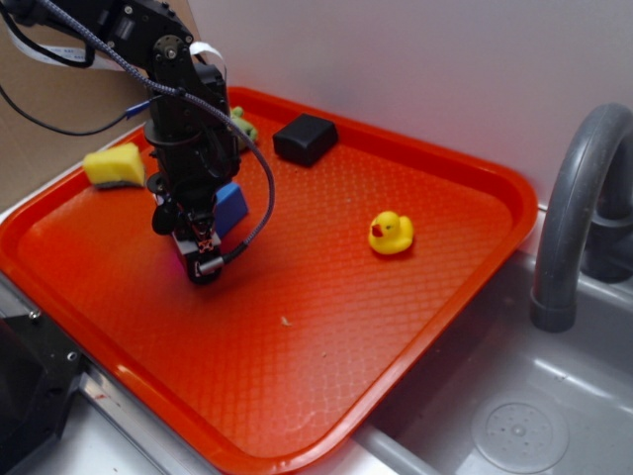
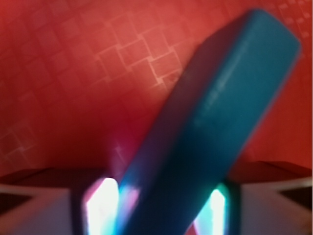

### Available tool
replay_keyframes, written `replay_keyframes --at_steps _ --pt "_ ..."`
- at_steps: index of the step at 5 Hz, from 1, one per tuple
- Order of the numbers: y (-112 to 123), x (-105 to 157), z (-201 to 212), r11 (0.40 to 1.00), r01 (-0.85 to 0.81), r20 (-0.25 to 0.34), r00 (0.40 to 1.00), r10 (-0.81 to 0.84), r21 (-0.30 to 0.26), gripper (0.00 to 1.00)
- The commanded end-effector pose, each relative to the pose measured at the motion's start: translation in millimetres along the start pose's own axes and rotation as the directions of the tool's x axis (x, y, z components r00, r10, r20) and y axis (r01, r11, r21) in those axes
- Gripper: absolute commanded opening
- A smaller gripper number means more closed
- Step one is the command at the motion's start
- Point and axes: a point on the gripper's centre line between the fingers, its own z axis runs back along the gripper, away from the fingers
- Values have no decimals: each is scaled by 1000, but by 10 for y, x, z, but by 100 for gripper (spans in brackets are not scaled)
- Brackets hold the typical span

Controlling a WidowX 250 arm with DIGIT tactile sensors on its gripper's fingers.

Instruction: Grab the blue block.

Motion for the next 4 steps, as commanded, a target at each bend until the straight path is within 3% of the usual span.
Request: replay_keyframes --at_steps 1,4 --pt "65 6 267 996 -83 71 994 86 -34 0" --pt "272 -317 1719 920 -355 110 920 375 -169 0"
